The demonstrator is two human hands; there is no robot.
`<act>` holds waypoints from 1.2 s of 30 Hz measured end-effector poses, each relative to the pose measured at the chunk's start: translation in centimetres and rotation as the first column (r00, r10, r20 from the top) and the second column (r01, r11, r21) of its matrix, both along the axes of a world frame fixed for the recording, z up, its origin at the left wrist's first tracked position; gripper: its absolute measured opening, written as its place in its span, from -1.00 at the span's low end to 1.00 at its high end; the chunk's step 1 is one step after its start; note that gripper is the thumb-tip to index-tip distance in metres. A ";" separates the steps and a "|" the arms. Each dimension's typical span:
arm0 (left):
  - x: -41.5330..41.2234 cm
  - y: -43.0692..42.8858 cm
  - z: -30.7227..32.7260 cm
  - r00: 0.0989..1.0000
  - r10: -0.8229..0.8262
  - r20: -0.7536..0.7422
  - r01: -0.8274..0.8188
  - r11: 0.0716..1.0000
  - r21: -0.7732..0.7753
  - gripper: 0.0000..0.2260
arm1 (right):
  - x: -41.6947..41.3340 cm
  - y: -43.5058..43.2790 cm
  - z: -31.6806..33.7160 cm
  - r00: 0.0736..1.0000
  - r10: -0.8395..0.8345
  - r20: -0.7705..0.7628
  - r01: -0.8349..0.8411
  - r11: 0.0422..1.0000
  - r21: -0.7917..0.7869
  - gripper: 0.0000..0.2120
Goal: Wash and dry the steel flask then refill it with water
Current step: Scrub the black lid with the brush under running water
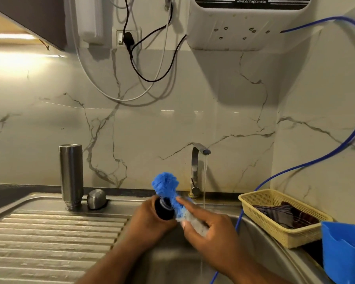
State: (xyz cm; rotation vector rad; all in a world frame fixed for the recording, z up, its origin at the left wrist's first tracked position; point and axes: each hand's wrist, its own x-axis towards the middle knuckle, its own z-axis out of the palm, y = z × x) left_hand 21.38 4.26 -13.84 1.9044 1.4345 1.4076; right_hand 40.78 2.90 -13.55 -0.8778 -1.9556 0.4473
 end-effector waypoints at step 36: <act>0.4 0.0 -1.5 0.866 0.323 -0.381 -0.339 0.941 0.027 -0.76 | -1.4 0.5 -0.3 0.924 -0.146 0.354 0.114 0.987 0.110 -0.44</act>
